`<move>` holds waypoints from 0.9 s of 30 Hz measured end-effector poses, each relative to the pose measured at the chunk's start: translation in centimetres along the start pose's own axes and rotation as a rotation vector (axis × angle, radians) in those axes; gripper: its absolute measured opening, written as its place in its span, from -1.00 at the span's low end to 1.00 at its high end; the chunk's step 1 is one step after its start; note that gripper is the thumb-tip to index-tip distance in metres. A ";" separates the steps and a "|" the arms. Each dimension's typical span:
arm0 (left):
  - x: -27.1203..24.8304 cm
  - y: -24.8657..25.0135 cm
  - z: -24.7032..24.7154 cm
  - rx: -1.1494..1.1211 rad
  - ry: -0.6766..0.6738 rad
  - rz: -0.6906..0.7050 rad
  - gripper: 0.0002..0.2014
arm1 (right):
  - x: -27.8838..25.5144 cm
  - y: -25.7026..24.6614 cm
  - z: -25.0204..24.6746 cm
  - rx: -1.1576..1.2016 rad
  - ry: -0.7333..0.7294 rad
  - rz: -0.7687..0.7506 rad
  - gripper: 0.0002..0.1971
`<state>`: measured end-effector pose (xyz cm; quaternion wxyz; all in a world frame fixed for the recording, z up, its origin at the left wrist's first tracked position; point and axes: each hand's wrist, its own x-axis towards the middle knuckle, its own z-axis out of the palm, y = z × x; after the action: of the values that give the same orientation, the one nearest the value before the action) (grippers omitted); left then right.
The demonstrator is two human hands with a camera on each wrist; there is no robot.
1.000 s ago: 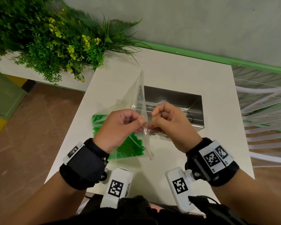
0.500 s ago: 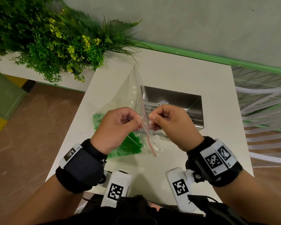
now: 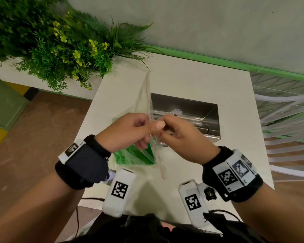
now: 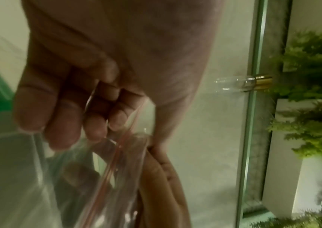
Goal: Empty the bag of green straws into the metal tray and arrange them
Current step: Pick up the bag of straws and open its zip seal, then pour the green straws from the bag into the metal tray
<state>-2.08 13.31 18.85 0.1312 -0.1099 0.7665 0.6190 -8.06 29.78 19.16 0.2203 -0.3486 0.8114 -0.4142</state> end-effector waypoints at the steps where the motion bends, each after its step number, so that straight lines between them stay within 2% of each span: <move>1: 0.2 0.2 -0.1 0.038 -0.019 0.015 -0.59 | 0.0 0.0 0.1 0.011 0.011 -0.002 -0.91; 3: 0.5 0.2 -0.7 0.070 -0.049 0.052 -0.70 | -0.1 0.3 0.0 0.073 0.075 0.028 -0.91; 5: 0.4 -0.3 -1.7 0.098 -0.010 0.063 -0.70 | -0.2 0.8 -0.4 0.097 0.168 0.070 -0.86; 9: 0.1 -1.7 -3.9 0.089 0.309 0.107 -0.77 | -0.7 2.1 -2.5 0.037 0.307 0.118 -0.84; 11: -0.1 -1.7 -3.9 0.012 0.347 0.124 -0.72 | -0.8 2.1 -2.8 0.036 0.238 0.094 -0.84; 13: -0.1 -1.6 -3.2 -0.024 0.330 0.139 -0.76 | -0.7 1.7 -2.4 -0.038 0.127 0.051 -0.77; 15: -0.1 -1.4 -2.2 0.039 0.334 0.171 -0.85 | -0.4 1.5 -1.6 -0.094 0.049 0.057 -0.73; 17: -0.1 -1.6 -1.6 0.106 0.359 0.222 -0.77 | -0.1 1.4 -1.2 -0.116 0.005 0.113 -0.81; 20: -0.5 -1.7 -1.9 0.085 0.494 0.291 -0.76 | -0.1 2.4 -1.7 -0.210 -0.011 0.186 -0.85; 22: -0.8 -1.9 -2.8 -0.017 0.581 0.316 -0.71 | -0.1 3.1 -2.5 -0.243 0.048 0.209 -0.78; 24: -0.9 -2.2 -3.8 -0.064 0.540 0.336 -0.76 | 0.0 3.7 -3.0 -0.186 0.093 0.213 -0.72; 26: -1.1 -3.0 -4.4 -0.087 0.425 0.325 -0.88 | 0.3 4.1 -3.3 0.012 0.116 0.250 -0.66; 27: -1.0 -3.7 -4.7 -0.103 0.383 0.306 -0.84 | 0.5 4.5 -3.4 0.116 0.129 0.285 -0.62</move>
<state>-0.16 7.98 16.67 -0.1173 -0.1146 0.7525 0.6378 -12.28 32.98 17.31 0.2443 -0.1893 0.8398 -0.4463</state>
